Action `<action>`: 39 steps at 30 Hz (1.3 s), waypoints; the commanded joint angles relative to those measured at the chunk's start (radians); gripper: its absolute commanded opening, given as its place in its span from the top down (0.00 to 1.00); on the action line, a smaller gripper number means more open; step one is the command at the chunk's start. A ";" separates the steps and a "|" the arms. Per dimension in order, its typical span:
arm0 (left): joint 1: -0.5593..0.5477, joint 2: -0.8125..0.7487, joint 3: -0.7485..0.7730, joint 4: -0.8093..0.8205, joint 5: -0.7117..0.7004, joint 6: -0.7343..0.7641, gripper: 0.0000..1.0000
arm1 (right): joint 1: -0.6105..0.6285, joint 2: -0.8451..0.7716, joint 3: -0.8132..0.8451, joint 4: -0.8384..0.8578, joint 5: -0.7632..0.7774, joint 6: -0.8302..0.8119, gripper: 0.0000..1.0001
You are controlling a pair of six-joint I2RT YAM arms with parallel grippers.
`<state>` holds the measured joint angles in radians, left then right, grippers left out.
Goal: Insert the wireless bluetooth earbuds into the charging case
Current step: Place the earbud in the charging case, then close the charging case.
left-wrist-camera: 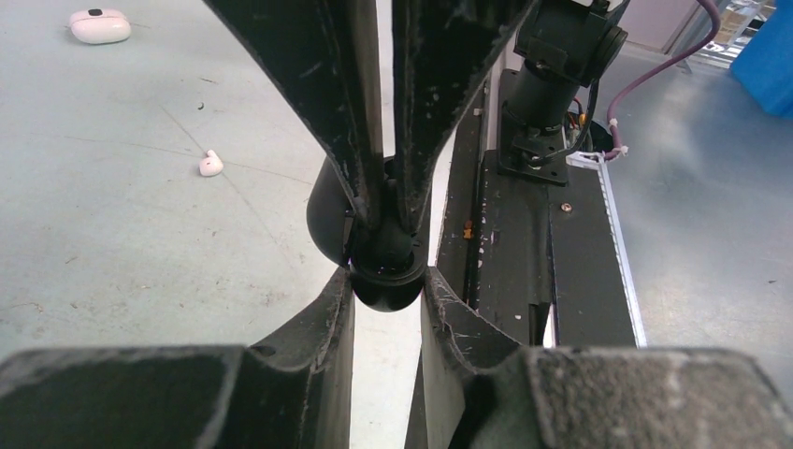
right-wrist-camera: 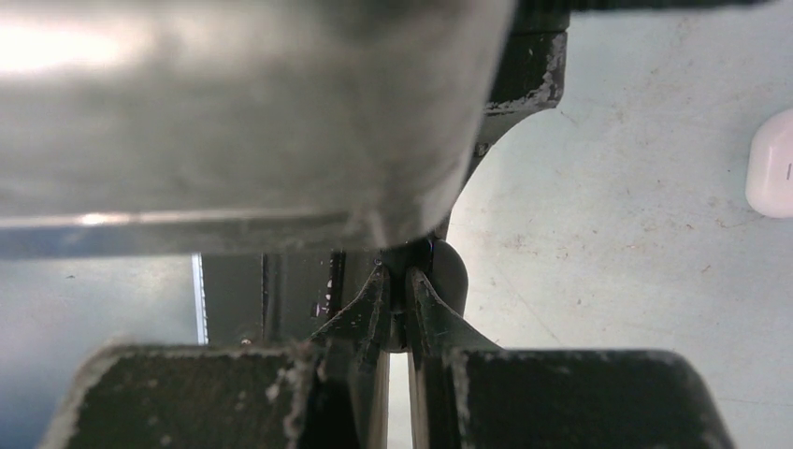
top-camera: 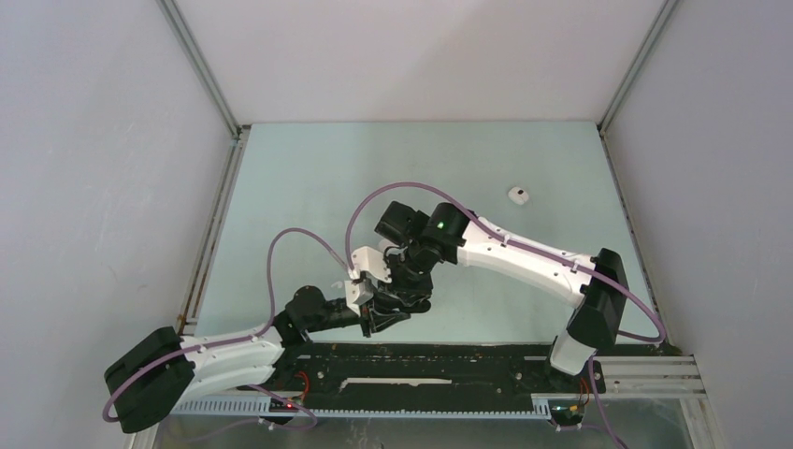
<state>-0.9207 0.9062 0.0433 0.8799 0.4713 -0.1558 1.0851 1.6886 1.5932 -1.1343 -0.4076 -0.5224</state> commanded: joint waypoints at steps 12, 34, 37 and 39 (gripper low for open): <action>-0.004 -0.020 -0.002 0.031 -0.001 0.024 1.00 | 0.018 -0.006 0.036 0.011 0.001 0.018 0.74; -0.005 0.036 0.018 0.031 0.004 0.016 1.00 | -0.541 -0.550 -0.242 0.458 -0.158 0.143 0.32; -0.004 0.062 0.027 0.031 0.003 0.010 1.00 | -0.729 -0.498 -0.362 0.643 -0.253 0.391 0.00; -0.005 0.079 0.035 0.031 -0.002 0.002 1.00 | -0.794 -0.373 -0.402 0.588 -0.537 0.345 0.00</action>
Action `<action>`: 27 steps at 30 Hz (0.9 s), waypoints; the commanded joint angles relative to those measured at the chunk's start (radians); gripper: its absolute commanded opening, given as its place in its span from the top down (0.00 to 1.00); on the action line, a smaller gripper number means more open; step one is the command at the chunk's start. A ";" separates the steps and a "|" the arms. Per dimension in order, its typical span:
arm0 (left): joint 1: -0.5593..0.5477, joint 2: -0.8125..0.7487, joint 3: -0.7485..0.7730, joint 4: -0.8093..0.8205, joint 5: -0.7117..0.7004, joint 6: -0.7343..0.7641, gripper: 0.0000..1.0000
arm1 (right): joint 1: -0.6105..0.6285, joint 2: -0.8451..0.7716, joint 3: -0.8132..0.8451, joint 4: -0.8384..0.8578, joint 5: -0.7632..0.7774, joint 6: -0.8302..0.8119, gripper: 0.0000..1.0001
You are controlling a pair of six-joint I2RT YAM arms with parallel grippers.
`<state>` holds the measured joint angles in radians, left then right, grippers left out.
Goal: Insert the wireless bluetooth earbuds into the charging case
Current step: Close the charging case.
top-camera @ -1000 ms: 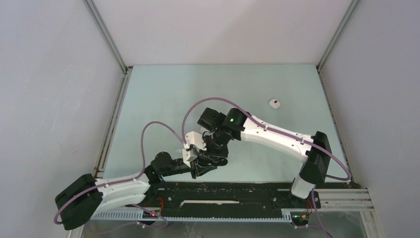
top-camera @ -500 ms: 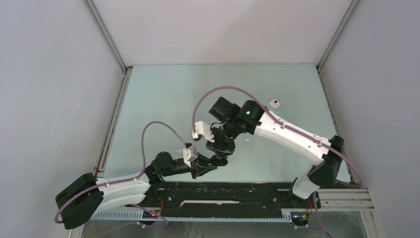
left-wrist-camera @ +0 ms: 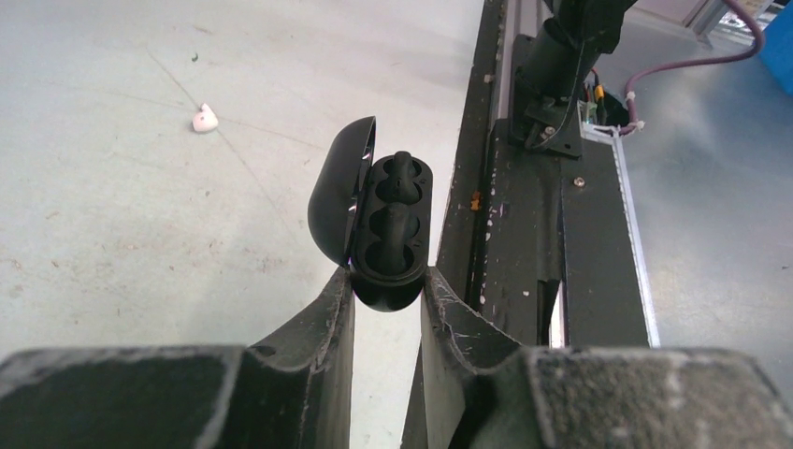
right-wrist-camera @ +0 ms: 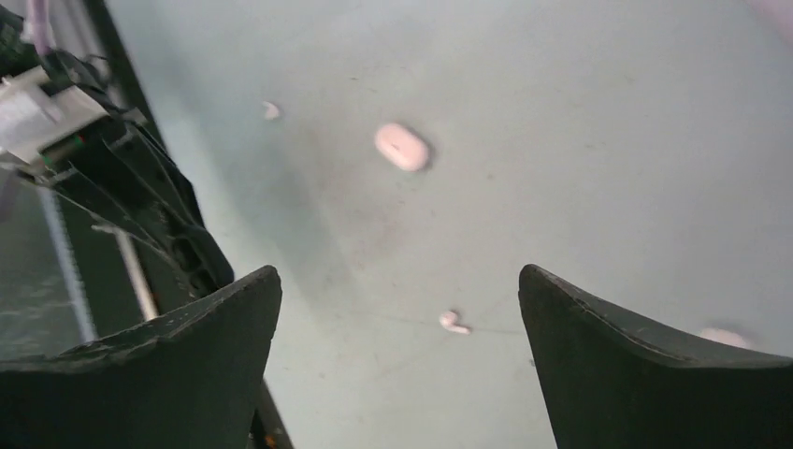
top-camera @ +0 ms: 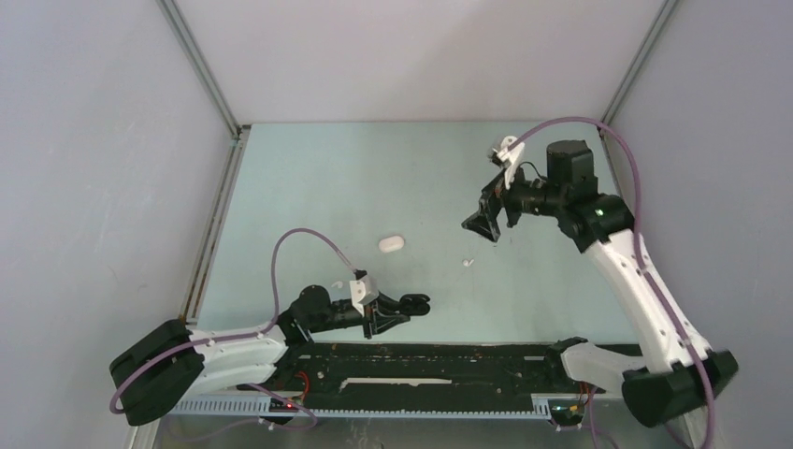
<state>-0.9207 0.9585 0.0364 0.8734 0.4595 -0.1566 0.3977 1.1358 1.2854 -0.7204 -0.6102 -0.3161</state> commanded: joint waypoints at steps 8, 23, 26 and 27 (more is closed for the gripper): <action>-0.004 0.062 0.055 0.036 -0.020 -0.015 1.00 | -0.051 0.360 -0.128 -0.054 -0.600 -0.243 0.00; 0.014 0.188 0.112 0.067 0.075 -0.089 1.00 | 0.224 0.502 -0.112 -0.135 -0.422 -0.375 0.21; 0.034 0.189 0.111 0.065 0.056 -0.124 1.00 | 0.268 0.504 -0.106 -0.172 -0.388 -0.416 0.21; 0.045 0.191 0.112 0.065 0.049 -0.144 1.00 | 0.287 0.499 -0.106 -0.177 -0.367 -0.423 0.21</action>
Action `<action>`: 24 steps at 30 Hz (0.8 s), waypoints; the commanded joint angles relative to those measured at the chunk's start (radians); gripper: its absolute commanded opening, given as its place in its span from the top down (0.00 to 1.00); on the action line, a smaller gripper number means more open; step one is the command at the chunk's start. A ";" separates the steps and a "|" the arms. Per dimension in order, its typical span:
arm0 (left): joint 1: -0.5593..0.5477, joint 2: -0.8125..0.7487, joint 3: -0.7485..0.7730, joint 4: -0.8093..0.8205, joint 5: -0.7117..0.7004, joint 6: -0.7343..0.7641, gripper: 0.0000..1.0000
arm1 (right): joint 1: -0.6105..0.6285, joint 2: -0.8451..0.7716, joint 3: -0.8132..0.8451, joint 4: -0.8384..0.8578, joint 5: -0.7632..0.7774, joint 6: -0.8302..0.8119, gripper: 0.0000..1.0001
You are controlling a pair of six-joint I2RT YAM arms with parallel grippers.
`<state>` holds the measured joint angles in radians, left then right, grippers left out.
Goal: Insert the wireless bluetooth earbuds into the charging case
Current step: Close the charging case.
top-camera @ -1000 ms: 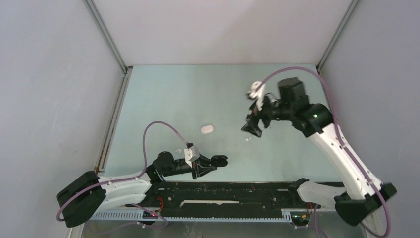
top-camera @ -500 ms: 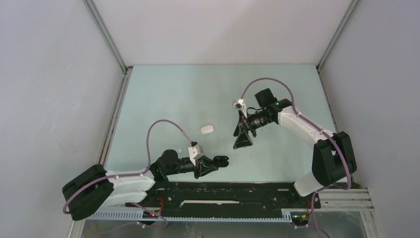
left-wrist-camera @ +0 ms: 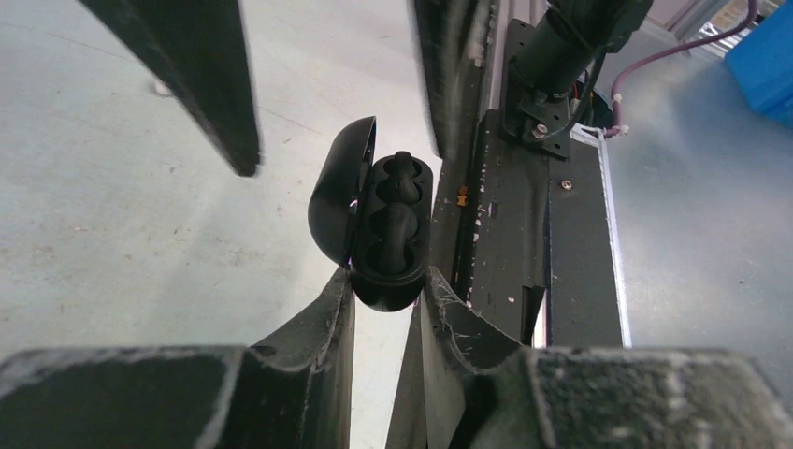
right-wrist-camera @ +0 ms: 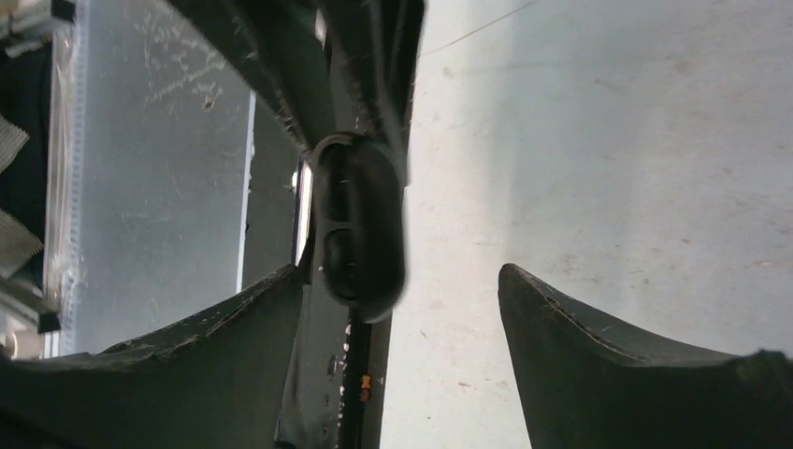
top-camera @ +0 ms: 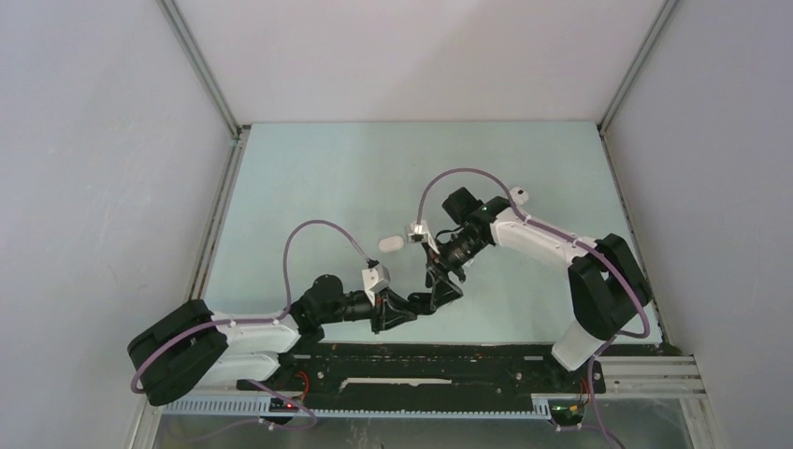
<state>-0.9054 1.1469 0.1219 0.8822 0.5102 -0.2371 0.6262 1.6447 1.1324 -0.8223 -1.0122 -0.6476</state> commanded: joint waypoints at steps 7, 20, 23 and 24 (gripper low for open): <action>0.118 0.080 0.072 0.007 -0.011 -0.182 1.00 | 0.129 -0.155 0.058 -0.105 0.245 -0.089 0.19; 0.134 0.211 0.157 -0.056 -0.111 -0.271 0.98 | -0.492 -0.325 -0.141 0.426 0.195 0.492 0.00; 0.152 0.282 0.237 -0.096 -0.104 -0.348 0.95 | -0.509 -0.333 -0.129 0.404 0.232 0.453 0.00; 0.159 0.310 0.265 -0.099 -0.099 -0.374 0.93 | -0.510 -0.338 -0.131 0.407 0.261 0.449 0.00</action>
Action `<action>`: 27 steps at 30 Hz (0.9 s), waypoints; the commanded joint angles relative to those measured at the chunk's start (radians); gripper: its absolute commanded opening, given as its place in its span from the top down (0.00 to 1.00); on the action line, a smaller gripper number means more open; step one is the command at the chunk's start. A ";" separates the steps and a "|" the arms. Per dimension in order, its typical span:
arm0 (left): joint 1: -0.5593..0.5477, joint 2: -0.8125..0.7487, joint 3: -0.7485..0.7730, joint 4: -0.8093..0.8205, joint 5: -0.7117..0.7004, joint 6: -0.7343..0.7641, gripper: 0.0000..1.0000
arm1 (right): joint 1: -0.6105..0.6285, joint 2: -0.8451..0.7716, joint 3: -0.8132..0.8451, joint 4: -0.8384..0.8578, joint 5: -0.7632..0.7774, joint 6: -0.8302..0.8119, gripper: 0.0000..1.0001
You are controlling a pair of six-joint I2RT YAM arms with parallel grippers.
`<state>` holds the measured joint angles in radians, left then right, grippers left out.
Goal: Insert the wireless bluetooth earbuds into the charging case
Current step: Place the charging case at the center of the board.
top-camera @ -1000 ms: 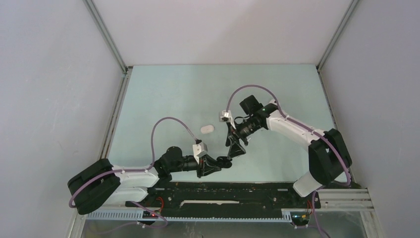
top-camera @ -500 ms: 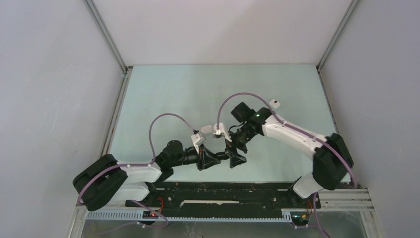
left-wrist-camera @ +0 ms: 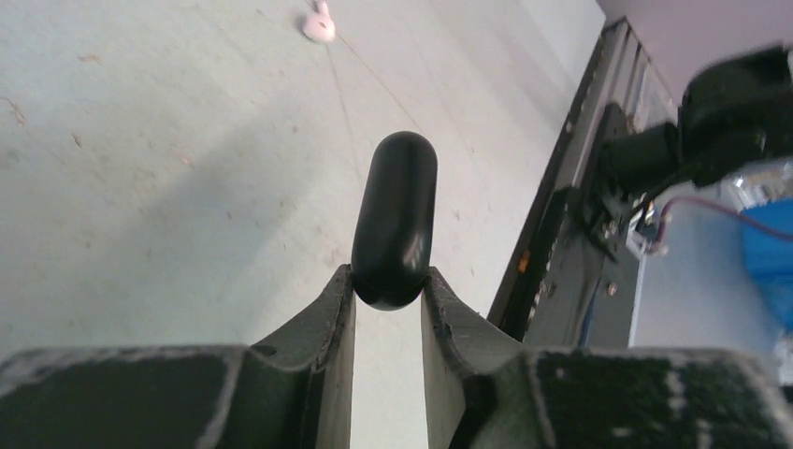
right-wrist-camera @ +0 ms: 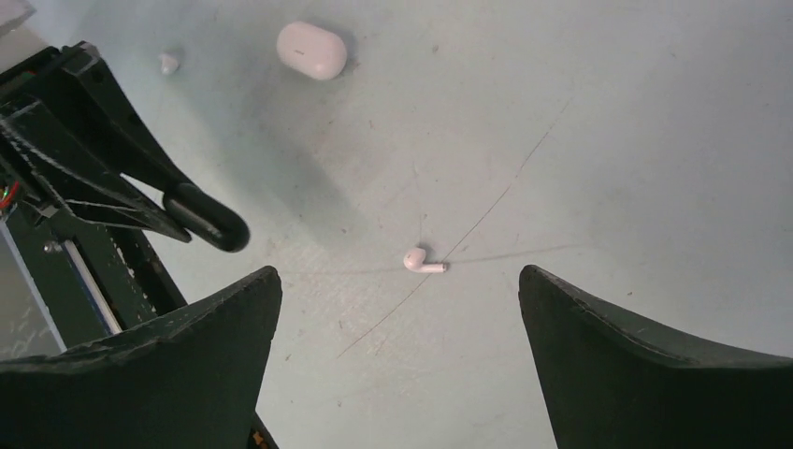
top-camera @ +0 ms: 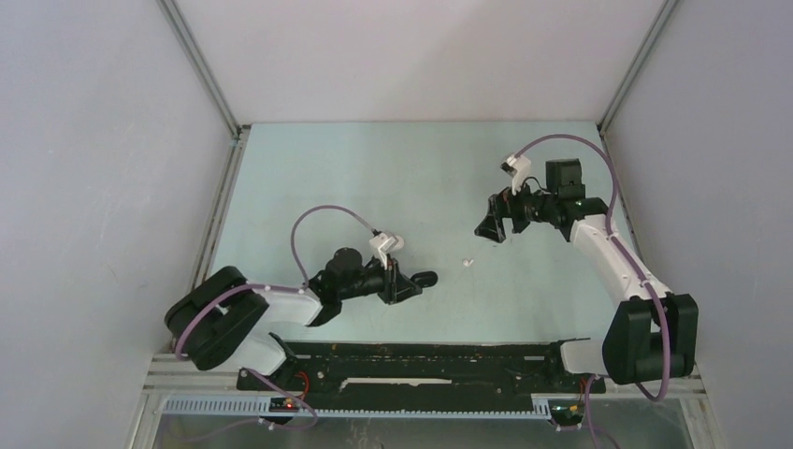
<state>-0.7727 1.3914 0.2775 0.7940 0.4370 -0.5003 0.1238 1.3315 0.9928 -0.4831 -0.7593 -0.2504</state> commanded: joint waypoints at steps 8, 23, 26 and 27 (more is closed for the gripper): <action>0.148 0.346 0.368 -0.066 0.095 -0.428 0.83 | -0.031 -0.025 0.010 0.098 0.188 0.075 0.00; 0.220 0.573 0.467 -0.112 0.135 -0.565 0.72 | -0.053 -0.042 0.010 0.099 0.194 0.064 0.00; 0.220 0.521 0.471 -0.267 0.094 -0.468 0.45 | -0.050 -0.038 0.010 0.097 0.185 0.061 0.00; 0.221 0.502 0.475 -0.314 0.076 -0.446 0.17 | -0.049 -0.037 0.010 0.097 0.182 0.059 0.00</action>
<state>-0.5495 1.9656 0.7414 0.7170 0.5819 -1.0550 0.0742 1.2919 0.9928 -0.4156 -0.5613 -0.1761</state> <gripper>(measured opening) 0.469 0.997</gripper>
